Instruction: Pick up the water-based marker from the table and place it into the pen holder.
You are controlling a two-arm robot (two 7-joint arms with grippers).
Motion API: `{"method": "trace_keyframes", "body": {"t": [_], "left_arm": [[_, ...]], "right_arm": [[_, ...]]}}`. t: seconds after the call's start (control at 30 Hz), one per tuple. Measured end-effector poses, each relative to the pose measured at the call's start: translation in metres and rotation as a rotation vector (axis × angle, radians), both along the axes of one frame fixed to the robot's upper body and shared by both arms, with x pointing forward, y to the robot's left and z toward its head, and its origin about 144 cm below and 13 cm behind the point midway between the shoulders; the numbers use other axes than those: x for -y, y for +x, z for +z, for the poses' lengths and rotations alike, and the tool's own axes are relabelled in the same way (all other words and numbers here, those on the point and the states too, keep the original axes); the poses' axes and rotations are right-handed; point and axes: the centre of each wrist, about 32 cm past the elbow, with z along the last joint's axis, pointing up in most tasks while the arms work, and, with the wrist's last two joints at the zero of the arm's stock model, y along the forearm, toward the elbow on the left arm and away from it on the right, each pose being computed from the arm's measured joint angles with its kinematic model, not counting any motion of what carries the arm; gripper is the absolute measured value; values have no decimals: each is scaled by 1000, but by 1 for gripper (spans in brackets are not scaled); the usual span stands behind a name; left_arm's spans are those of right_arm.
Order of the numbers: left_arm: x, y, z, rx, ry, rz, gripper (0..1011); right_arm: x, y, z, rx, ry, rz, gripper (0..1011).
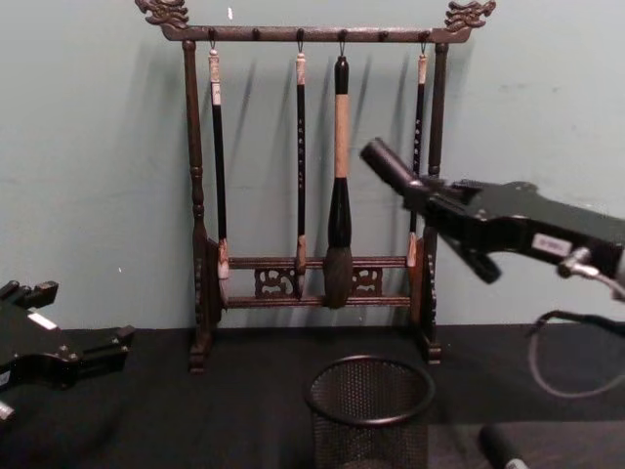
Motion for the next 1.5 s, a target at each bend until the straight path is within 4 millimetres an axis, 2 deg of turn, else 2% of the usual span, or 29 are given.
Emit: {"method": "trace_keyframes", "body": {"t": [0.07, 0.2, 0.4, 1.03, 1.37, 1.4, 1.5], "left_arm": [[0, 0, 0, 0, 0, 0, 1001], [0, 0, 0, 0, 0, 0, 1001], [0, 0, 0, 0, 0, 0, 1001], [0, 0, 0, 0, 0, 0, 1001], [0, 0, 0, 0, 0, 0, 1001], [0, 0, 0, 0, 0, 0, 1001], [0, 0, 0, 0, 0, 0, 1001]], "right_arm": [[-15, 2, -5, -14, 22, 47, 199], [-32, 3, -15, -48, 41, 95, 199], [-49, 5, -27, -88, 57, 128, 199], [-55, -6, -52, -205, 38, 138, 199], [-55, -6, -53, -204, 34, 135, 200], [-55, -6, -53, -204, 34, 135, 216], [-55, -6, -52, -204, 34, 135, 359]]}}
